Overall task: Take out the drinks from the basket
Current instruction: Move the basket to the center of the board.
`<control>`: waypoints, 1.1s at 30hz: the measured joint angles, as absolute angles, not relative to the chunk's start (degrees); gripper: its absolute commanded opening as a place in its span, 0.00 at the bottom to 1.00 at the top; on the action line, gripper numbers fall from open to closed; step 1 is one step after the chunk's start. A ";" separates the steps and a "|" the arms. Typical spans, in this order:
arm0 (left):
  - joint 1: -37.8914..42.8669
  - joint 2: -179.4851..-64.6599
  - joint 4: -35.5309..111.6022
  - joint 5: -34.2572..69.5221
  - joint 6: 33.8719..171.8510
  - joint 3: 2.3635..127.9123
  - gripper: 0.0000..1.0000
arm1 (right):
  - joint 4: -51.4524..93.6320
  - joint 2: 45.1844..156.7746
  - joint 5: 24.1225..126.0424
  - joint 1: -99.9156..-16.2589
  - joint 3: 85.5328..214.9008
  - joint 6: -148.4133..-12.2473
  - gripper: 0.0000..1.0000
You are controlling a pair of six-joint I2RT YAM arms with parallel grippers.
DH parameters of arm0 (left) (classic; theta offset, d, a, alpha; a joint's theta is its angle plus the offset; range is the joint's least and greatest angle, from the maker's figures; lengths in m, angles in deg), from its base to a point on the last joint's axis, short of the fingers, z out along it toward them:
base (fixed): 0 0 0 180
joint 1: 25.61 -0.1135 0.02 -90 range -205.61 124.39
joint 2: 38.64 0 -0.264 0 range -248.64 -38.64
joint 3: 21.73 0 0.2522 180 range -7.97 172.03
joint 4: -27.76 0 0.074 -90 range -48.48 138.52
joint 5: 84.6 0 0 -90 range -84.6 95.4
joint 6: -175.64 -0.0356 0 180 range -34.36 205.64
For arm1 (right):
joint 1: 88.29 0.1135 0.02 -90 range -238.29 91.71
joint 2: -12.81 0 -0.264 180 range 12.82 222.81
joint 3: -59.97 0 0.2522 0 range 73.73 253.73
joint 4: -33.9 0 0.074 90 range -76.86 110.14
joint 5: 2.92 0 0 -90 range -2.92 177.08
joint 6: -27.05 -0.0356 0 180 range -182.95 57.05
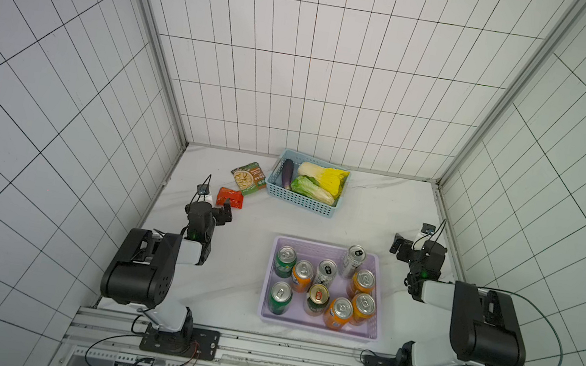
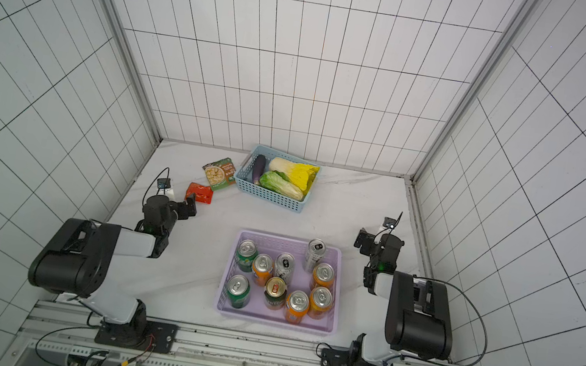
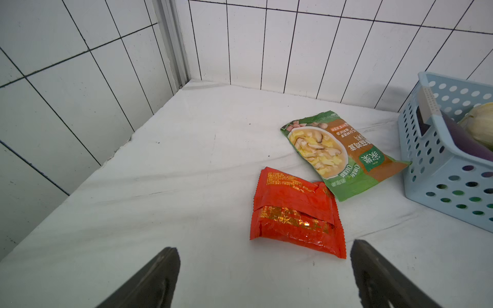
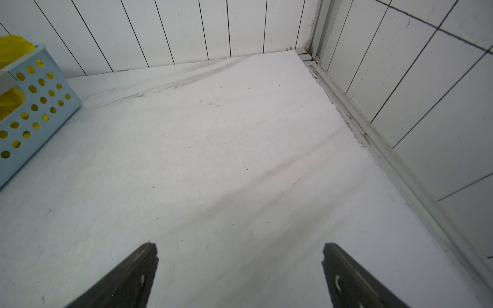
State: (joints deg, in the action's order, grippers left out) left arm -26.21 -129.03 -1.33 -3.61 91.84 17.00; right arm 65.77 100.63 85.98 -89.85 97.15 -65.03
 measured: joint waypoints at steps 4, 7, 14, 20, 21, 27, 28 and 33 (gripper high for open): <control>-26.21 -129.03 -1.33 -3.61 91.84 17.00 0.98 | 65.77 100.63 85.98 -89.85 97.12 -65.03 0.99; -26.21 -129.03 -1.33 -3.61 91.84 17.00 0.98 | 65.77 100.63 85.98 -89.85 97.12 -65.03 0.99; -26.28 -129.03 -1.33 -3.61 91.86 17.00 0.98 | 65.77 100.63 85.98 -89.85 97.15 -65.03 0.99; -26.39 -125.69 0.20 -6.13 92.71 16.98 0.98 | 62.55 98.22 86.48 -90.97 97.21 -66.15 0.99; -26.43 -123.13 2.36 -6.91 93.24 17.20 0.98 | 59.95 96.36 86.94 -91.32 97.56 -66.39 1.00; -27.24 -110.96 27.47 -6.21 104.32 30.75 0.98 | 40.37 81.35 89.85 -91.91 104.34 -69.69 1.00; -27.37 -109.62 30.71 -4.42 106.18 33.18 0.98 | 37.26 78.62 89.58 -91.99 105.67 -70.50 1.00; -27.44 -103.37 43.36 7.34 113.13 38.34 0.89 | 19.60 68.12 87.25 -92.08 115.46 -76.79 0.98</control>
State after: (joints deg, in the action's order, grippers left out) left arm -27.44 -103.37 43.36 7.34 113.13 38.34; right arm 19.60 68.12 87.25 -92.08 115.46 -76.79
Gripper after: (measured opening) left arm 0.923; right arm 0.996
